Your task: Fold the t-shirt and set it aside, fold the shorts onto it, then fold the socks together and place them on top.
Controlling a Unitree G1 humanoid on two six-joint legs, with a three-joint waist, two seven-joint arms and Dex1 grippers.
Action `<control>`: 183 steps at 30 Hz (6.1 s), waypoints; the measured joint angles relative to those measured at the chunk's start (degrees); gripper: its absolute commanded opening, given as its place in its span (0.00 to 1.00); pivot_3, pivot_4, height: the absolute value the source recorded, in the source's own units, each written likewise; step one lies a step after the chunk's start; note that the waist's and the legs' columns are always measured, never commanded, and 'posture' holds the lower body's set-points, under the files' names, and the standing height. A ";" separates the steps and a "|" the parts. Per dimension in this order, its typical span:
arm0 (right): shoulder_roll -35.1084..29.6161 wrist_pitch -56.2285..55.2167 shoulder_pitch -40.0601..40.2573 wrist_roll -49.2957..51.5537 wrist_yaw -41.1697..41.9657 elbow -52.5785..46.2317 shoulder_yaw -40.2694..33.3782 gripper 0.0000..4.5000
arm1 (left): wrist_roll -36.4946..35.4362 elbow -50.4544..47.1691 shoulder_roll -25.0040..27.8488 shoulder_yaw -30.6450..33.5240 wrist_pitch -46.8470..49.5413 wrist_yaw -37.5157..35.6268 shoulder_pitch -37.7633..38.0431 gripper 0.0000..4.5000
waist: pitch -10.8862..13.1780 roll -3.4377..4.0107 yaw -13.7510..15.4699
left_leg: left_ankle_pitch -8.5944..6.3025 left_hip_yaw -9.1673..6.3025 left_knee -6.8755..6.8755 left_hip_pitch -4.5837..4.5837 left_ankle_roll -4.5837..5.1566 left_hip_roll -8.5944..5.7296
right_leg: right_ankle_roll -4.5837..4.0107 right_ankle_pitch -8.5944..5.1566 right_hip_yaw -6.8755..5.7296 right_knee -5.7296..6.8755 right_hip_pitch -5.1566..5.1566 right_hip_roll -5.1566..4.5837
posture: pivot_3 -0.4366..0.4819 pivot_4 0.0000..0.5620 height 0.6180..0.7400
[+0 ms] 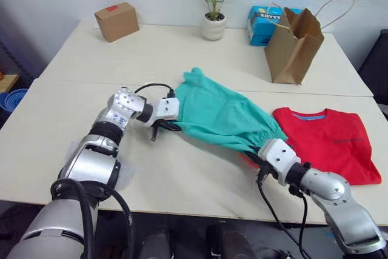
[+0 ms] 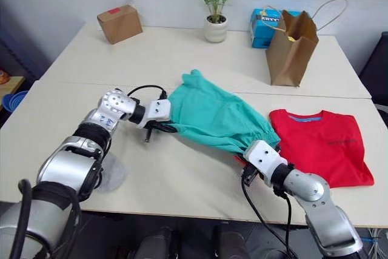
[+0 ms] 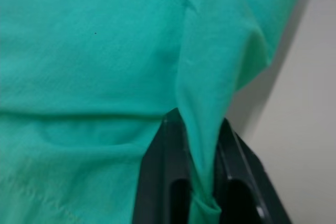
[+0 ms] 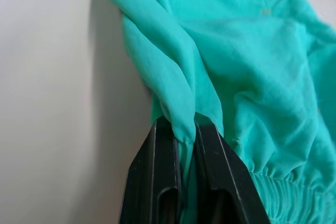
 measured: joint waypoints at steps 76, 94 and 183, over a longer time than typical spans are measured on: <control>6.26 10.50 10.67 44.89 -9.78 -4.05 -18.78 0.28 | -23.21 -58.05 -3.32 9.18 27.36 28.52 36.26 0.00 | 0.07 0.33 1.74 | -0.02 -0.23 -1.42 0.96 0.02 -0.06 | -0.03 0.03 -0.02 -1.13 0.96 -0.16 | 0.48 0.27 1.00; -1.39 19.42 26.81 96.92 -55.79 -9.25 -18.92 0.99 | -23.51 -50.02 -6.10 4.17 19.72 17.46 30.01 0.00 | 0.08 0.26 0.49 | 0.12 -0.27 -1.58 0.87 -0.10 -0.09 | 0.11 0.00 0.05 -1.29 0.91 -0.02 | 0.48 0.27 1.00; -1.71 17.87 -15.55 29.39 22.19 6.43 1.92 0.39 | -38.67 -59.50 10.42 16.54 54.63 12.46 17.64 0.00 | 0.20 0.12 0.35 | 0.15 -0.29 -1.21 -0.16 -0.16 -0.09 | 0.08 -0.02 -0.13 -1.13 -0.02 -0.19 | 0.48 0.27 1.00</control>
